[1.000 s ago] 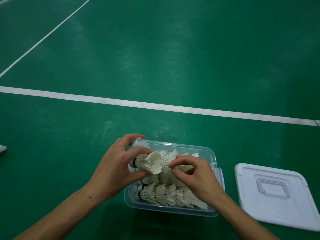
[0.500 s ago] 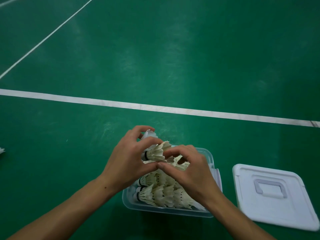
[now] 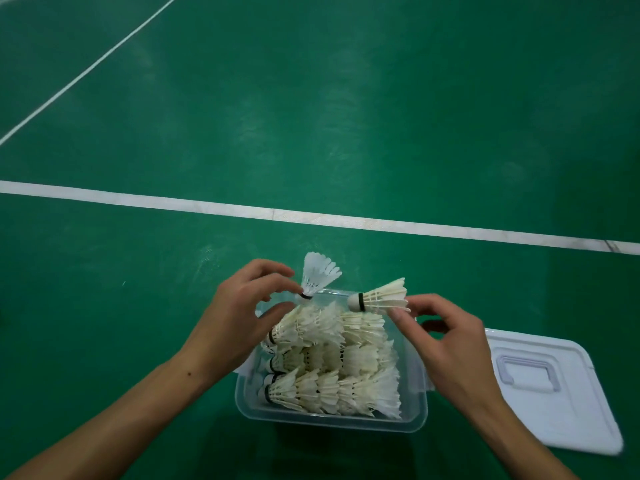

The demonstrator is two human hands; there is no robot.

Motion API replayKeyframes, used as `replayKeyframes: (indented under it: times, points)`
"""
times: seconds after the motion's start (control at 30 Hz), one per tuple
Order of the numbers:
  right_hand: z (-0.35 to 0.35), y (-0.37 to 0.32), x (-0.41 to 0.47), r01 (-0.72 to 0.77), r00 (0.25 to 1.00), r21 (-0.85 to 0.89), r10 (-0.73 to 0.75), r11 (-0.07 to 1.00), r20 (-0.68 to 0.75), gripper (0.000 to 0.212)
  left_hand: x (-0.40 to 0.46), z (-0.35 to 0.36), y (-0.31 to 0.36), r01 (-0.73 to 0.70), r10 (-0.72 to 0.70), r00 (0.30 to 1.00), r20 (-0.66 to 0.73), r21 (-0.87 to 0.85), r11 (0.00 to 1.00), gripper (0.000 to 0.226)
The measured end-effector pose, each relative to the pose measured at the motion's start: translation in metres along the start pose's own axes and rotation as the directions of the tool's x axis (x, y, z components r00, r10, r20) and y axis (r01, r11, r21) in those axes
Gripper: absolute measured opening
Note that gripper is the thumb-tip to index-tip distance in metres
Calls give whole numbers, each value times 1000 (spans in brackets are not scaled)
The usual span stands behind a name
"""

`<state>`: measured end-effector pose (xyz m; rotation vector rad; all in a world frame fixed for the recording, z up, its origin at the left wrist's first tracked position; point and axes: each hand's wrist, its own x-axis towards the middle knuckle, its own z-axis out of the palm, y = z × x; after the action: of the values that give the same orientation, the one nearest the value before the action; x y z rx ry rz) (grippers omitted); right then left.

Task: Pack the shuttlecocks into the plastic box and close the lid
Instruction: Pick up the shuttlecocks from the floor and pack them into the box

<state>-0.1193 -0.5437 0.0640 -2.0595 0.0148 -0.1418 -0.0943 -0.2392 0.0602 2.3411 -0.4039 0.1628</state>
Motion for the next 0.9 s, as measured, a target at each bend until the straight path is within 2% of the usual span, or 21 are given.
replayKeyframes:
  times: [0.13,0.27,0.4,0.6,0.8,0.9]
  points:
    - [0,16,-7,-56,998,-84,59,995,27,8,1,6,-1,-35,33,998,51,45,998,18]
    - [14,23,-10,-65,992,-181,84,981,98,14,1,8,-3,-28,25,999,46,61,998,15]
    - [39,17,-12,-22,985,-203,55,979,161,15,-3,5,-8,5,-7,999,31,59,998,17]
    - [61,15,-5,-66,969,-195,110,979,223,8,-10,0,-19,39,-40,999,9,84,996,13]
    - [58,8,-2,-92,939,-201,152,975,308,12,-18,-5,-28,69,-68,997,-20,81,994,12]
    - [42,-1,2,-65,935,-237,142,969,324,25,-24,-10,-30,91,-89,995,-38,68,993,14]
